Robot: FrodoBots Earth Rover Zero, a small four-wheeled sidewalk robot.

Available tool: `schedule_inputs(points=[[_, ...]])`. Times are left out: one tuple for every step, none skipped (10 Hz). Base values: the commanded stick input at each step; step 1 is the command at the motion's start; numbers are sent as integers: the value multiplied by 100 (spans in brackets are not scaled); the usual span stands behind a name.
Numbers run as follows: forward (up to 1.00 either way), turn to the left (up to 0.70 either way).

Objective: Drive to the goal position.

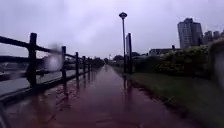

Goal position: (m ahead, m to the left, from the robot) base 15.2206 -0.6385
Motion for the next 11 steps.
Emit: schedule_inputs(points=[[100, 1], [100, 1], [100, 1], [100, 1], [100, 1], [100, 1], [100, 1], [100, 1], [100, 1], [100, 1], [100, 1]])
